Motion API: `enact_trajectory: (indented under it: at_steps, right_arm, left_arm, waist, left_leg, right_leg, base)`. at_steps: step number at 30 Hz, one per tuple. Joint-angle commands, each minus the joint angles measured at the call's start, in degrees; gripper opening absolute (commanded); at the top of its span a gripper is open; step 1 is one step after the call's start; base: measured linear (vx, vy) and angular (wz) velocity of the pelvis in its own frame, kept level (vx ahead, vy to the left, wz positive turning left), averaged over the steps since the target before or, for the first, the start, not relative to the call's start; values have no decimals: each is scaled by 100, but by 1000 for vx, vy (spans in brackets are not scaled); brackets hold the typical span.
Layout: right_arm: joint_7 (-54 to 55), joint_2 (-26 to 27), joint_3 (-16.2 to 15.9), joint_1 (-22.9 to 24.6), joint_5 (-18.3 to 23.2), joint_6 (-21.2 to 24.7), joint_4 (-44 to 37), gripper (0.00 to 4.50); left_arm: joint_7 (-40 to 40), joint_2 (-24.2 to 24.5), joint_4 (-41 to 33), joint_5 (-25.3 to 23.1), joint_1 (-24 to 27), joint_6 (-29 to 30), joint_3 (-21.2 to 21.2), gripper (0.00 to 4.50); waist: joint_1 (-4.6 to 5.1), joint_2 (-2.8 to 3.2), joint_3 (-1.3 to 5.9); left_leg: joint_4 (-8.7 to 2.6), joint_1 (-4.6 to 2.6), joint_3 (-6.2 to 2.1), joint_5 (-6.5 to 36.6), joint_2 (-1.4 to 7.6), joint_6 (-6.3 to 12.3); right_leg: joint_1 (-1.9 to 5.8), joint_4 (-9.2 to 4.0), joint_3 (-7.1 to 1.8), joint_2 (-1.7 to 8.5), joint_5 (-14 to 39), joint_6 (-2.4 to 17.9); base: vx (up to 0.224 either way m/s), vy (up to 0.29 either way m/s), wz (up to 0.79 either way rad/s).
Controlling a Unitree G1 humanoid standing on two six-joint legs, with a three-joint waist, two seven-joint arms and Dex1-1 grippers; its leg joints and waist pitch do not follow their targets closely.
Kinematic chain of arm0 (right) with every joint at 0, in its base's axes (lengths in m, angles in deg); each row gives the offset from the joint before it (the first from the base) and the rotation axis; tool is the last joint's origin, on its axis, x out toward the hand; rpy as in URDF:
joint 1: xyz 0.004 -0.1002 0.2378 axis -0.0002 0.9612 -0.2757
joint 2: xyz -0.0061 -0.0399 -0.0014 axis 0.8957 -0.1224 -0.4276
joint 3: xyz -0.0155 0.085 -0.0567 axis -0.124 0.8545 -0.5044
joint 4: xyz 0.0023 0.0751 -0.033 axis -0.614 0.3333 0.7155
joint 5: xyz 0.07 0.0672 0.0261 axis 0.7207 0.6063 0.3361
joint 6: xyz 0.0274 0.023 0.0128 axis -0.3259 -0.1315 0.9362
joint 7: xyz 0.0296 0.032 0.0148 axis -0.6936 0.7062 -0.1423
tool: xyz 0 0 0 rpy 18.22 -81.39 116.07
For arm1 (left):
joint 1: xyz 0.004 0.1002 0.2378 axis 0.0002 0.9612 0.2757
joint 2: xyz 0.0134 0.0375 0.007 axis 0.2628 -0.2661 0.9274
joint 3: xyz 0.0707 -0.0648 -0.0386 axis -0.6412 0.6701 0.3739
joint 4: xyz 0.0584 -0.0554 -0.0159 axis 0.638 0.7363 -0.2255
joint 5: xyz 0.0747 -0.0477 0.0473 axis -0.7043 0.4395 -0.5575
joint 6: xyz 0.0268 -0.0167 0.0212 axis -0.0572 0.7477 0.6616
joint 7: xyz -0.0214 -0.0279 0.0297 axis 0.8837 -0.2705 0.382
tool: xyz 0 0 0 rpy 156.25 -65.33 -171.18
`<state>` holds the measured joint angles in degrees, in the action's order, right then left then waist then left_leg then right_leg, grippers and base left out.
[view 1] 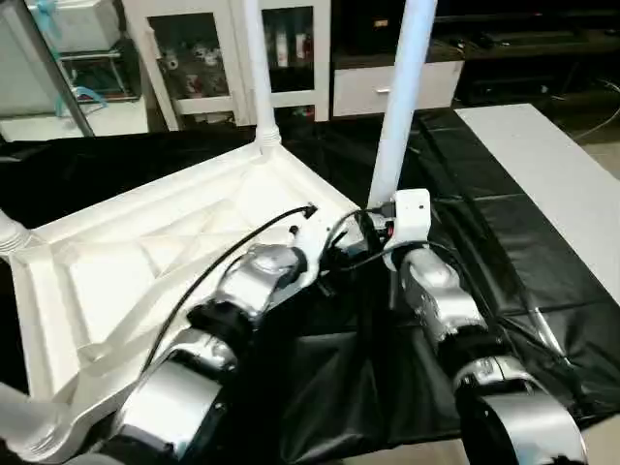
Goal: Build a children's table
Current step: Rotate leg to tighten
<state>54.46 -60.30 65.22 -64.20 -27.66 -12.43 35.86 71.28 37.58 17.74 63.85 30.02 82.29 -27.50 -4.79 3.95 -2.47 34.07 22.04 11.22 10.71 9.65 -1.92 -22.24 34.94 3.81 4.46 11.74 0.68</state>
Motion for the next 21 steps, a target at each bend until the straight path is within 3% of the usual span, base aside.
enact_trajectory:
  at_steps: [1, 2, 4, 6, 7, 8, 9, 11, 13, 17, 21]
  right_arm:
    - [-793, -135, -244, 227, 83, -68, -477, 361]
    - [-793, -135, -244, 227, 83, -68, -477, 361]
    - [-1368, -377, -318, 429, 197, 78, -839, 381]
    - [-1972, -707, -468, 679, 267, 214, -1313, 396]
    - [-1972, -707, -468, 679, 267, 214, -1313, 396]
    - [-2498, -998, -610, 890, 337, 328, -1737, 396]
    - [-2961, -1261, -723, 1065, 417, 429, -2106, 396]
    - [-3427, -1520, -814, 1226, 512, 545, -2435, 396]
    - [-3829, -1727, -903, 1363, 572, 693, -2686, 396]
    - [-4274, -1935, -1065, 1508, 632, 906, -2941, 396]
    - [-4502, -2086, -1307, 1622, 556, 1145, -3128, 396]
  left_arm:
    - [677, 365, -234, 36, 317, -337, -106, 0]
    - [677, 365, -234, 36, 317, -337, -106, 0]
    - [1212, 570, -429, 68, 476, -448, -235, 0]
    - [1900, 852, -704, 124, 694, -685, -396, 0]
    - [1900, 852, -704, 124, 694, -685, -396, 0]
    - [2523, 1123, -989, 210, 878, -666, -536, 0]
    - [2985, 1351, -1221, 286, 1004, -548, -641, 0]
    - [3384, 1561, -1440, 348, 1116, -433, -741, 0]
    - [3629, 1699, -1642, 380, 1230, -392, -809, 0]
    - [3714, 1761, -1784, 384, 1321, -422, -829, 0]
    - [3725, 1788, -1919, 408, 1370, -377, -819, 0]
  waist:
    - [-25, -113, 362]
    - [-30, -127, 362]
    - [-41, -100, 353]
    - [-72, -81, 345]
    - [-89, -74, 347]
    - [-72, -62, 346]
    - [-124, -51, 358]
    - [-137, -49, 363]
    - [-131, -56, 338]
    - [-168, -58, 315]
    - [-148, -106, 304]
  left_leg:
    - [-381, -55, -200, 786, 380, 681]
    - [-382, -67, -201, 764, 386, 680]
    - [-380, -98, -179, 847, 397, 661]
    - [-399, -87, -188, 882, 424, 630]
    - [-408, -111, -189, 935, 450, 582]
    - [-413, -109, -180, 954, 445, 551]
    - [-414, -119, -190, 959, 455, 519]
    - [-406, -113, -170, 910, 458, 558]
    - [-416, -112, -156, 1045, 445, 513]
    - [-443, -144, -162, 1296, 456, 344]
    - [-468, -137, -178, 1399, 444, 219]
  right_leg:
    - [260, -402, -268, 537, 618, 1303]
    - [267, -411, -264, 524, 606, 1287]
    - [223, -417, -272, 500, 679, 1324]
    - [230, -416, -271, 502, 736, 1292]
    - [205, -403, -276, 495, 733, 1285]
    - [197, -397, -279, 485, 727, 1301]
    - [219, -387, -275, 486, 659, 1265]
    - [209, -347, -284, 474, 418, 1284]
    - [188, -368, -286, 474, 526, 1378]
    - [179, -430, -305, 494, 1059, 1280]
    - [188, -465, -312, 505, 1410, 1177]
  base:
    - [0, 0, 0]
    - [0, 0, 0]
    - [0, 0, 0]
    - [0, 0, 0]
    - [0, 0, 0]
    - [0, 0, 0]
    - [0, 0, 0]
    - [0, 0, 0]
    - [0, 0, 0]
    - [0, 0, 0]
    - [0, 0, 0]
